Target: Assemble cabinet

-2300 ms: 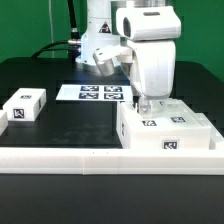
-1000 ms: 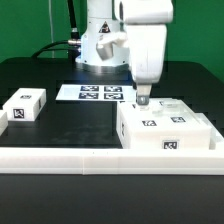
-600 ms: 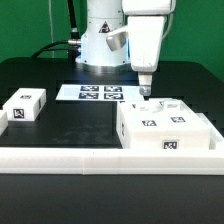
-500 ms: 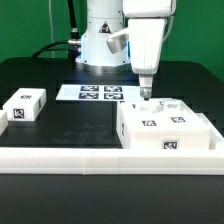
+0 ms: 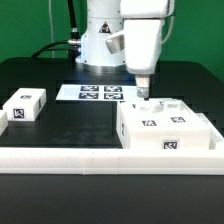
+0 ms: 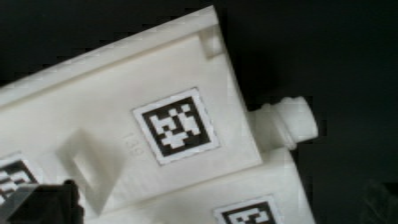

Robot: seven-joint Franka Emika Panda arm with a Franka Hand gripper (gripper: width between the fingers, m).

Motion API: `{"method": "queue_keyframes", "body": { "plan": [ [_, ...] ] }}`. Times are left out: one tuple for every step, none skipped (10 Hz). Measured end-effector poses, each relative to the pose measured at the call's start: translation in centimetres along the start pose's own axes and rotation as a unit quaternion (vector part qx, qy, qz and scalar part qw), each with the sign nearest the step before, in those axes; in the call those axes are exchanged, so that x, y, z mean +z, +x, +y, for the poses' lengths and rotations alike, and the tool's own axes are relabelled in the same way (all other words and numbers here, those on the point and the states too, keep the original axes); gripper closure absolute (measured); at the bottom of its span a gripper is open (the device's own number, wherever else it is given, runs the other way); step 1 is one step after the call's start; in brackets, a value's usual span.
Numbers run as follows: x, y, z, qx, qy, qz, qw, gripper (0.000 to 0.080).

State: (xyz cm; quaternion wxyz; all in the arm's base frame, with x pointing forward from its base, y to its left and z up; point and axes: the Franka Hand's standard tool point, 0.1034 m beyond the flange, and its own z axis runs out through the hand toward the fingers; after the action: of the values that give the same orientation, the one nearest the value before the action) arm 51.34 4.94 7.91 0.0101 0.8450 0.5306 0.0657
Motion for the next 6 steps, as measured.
{"method": "queue_keyframes", "body": {
  "plan": [
    [0.19,-0.49,-0.78,0.045,0.000,0.000,0.999,0.0002],
    [0.27,-0.32,-1.07,0.110,-0.005,0.006,0.994,0.0002],
    [0.44,-0.18,-1.52,0.163,-0.006,0.010,0.987,0.0002],
    [0.61,-0.35,-1.76,0.199,-0.002,0.010,0.980,0.0002],
    [0.57,-0.26,-1.71,0.229,0.000,0.012,0.973,0.0002],
    [0.58,-0.22,-1.75,0.258,0.002,0.013,0.966,0.0002]
  ]
}}
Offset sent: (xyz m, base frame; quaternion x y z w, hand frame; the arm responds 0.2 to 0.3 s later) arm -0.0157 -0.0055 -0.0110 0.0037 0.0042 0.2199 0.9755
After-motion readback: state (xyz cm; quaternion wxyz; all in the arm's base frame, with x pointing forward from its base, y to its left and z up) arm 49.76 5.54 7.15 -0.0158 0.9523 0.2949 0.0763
